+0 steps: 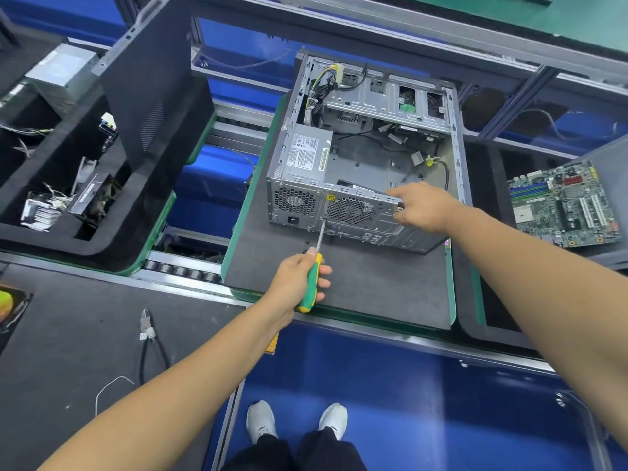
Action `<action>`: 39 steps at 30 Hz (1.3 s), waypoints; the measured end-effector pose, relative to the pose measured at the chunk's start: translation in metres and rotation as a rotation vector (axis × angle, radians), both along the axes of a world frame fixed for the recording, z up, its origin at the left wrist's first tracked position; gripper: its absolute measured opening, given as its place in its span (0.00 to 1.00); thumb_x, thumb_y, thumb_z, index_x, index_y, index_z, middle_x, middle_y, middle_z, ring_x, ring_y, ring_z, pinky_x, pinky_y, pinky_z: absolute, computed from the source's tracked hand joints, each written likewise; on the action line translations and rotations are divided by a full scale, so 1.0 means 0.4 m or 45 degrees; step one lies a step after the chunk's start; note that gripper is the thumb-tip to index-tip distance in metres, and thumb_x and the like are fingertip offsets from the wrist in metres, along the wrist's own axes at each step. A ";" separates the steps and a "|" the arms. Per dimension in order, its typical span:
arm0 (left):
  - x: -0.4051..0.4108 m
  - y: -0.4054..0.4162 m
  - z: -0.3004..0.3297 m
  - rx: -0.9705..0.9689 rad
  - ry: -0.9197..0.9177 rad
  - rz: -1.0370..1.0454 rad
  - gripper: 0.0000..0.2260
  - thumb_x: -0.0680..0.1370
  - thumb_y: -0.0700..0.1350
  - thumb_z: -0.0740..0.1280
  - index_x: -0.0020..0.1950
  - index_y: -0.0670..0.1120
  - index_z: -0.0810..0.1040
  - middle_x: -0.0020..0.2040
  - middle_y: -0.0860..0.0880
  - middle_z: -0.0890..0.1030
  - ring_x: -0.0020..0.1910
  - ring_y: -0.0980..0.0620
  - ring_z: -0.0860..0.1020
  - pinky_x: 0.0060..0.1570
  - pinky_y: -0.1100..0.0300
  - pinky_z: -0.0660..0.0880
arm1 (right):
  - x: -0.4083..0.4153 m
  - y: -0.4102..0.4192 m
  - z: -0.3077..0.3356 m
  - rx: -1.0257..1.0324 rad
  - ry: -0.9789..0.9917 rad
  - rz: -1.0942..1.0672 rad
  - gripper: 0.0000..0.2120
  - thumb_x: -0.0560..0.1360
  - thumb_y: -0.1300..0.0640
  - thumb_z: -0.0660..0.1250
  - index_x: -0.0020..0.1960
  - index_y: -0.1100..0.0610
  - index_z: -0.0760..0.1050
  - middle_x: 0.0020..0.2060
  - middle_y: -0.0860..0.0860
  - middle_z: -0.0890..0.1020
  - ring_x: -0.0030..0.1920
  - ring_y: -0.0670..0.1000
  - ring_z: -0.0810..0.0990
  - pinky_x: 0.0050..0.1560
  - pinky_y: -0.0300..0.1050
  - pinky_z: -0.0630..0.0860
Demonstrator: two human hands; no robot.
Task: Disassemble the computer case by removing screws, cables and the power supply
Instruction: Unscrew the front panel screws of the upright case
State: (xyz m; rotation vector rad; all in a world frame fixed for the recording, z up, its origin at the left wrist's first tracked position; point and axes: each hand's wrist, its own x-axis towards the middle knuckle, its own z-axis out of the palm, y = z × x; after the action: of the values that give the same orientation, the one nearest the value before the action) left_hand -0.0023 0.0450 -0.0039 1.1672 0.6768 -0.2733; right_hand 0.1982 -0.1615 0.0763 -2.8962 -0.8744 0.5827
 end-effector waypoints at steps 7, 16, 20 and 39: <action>0.007 -0.009 -0.002 0.169 -0.047 -0.064 0.17 0.86 0.52 0.60 0.61 0.39 0.76 0.47 0.47 0.78 0.32 0.55 0.74 0.27 0.61 0.72 | -0.006 -0.002 0.008 -0.008 0.002 0.017 0.09 0.73 0.54 0.65 0.51 0.52 0.78 0.32 0.49 0.79 0.40 0.57 0.79 0.33 0.44 0.68; 0.003 -0.007 -0.021 0.229 -0.087 -0.084 0.17 0.85 0.52 0.62 0.61 0.38 0.76 0.47 0.47 0.79 0.33 0.55 0.74 0.28 0.62 0.74 | -0.013 0.003 0.019 -0.014 0.039 -0.004 0.12 0.72 0.59 0.65 0.34 0.52 0.65 0.28 0.51 0.73 0.29 0.53 0.69 0.31 0.45 0.65; -0.001 -0.001 -0.025 0.317 -0.124 -0.128 0.14 0.84 0.53 0.64 0.57 0.41 0.75 0.45 0.46 0.78 0.33 0.56 0.75 0.29 0.62 0.76 | -0.011 0.002 0.018 -0.023 0.039 0.007 0.10 0.73 0.58 0.65 0.35 0.51 0.68 0.27 0.49 0.74 0.29 0.51 0.71 0.30 0.44 0.65; -0.042 0.022 -0.052 0.601 -0.169 -0.220 0.08 0.82 0.51 0.68 0.54 0.47 0.75 0.43 0.48 0.78 0.37 0.53 0.77 0.32 0.60 0.77 | -0.006 0.000 0.012 -0.034 0.028 0.044 0.02 0.74 0.56 0.66 0.45 0.53 0.77 0.33 0.51 0.80 0.36 0.53 0.78 0.32 0.44 0.65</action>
State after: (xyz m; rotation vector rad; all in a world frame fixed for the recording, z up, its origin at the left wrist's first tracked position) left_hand -0.0193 0.0539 -0.0246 1.6844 0.5370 -0.1826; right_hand 0.1960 -0.1616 0.0812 -2.8979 -0.9223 0.6331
